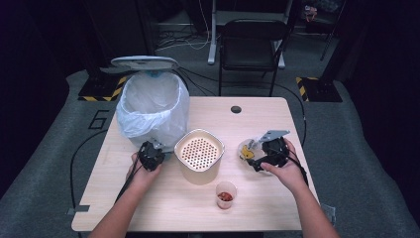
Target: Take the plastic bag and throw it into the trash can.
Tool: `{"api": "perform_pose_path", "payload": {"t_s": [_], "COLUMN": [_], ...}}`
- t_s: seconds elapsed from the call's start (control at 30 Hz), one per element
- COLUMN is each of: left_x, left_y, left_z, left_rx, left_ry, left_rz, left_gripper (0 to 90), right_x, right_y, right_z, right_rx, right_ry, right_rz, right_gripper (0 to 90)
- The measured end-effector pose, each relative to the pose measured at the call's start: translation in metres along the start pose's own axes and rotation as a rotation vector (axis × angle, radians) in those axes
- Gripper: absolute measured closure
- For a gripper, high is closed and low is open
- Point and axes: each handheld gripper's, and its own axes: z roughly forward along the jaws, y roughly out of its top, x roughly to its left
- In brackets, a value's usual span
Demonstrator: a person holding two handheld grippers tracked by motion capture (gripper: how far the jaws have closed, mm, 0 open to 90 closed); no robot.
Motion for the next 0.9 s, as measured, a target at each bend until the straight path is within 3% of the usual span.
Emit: {"api": "perform_pose_path", "payload": {"t_s": [0.57, 0.77, 0.9], "left_x": [0.001, 0.002, 0.000], "left_y": [0.000, 0.000, 0.000], "left_z": [0.001, 0.000, 0.000], "left_rx": [-0.008, -0.005, -0.002], "left_ry": [-0.009, -0.009, -0.009], "left_rz": [0.000, 0.006, -0.012], "left_gripper": [90.0, 90.0, 90.0], "right_x": [-0.013, -0.015, -0.015], "right_y": [0.020, 0.015, 0.009], "right_z": [0.042, 0.060, 0.069], "right_rx": [0.050, 0.091, 0.114], "right_ry": [0.016, 0.016, 0.013], "right_rz": [-0.009, 0.008, 0.011], "right_gripper": [0.0, 0.0, 0.0]}}
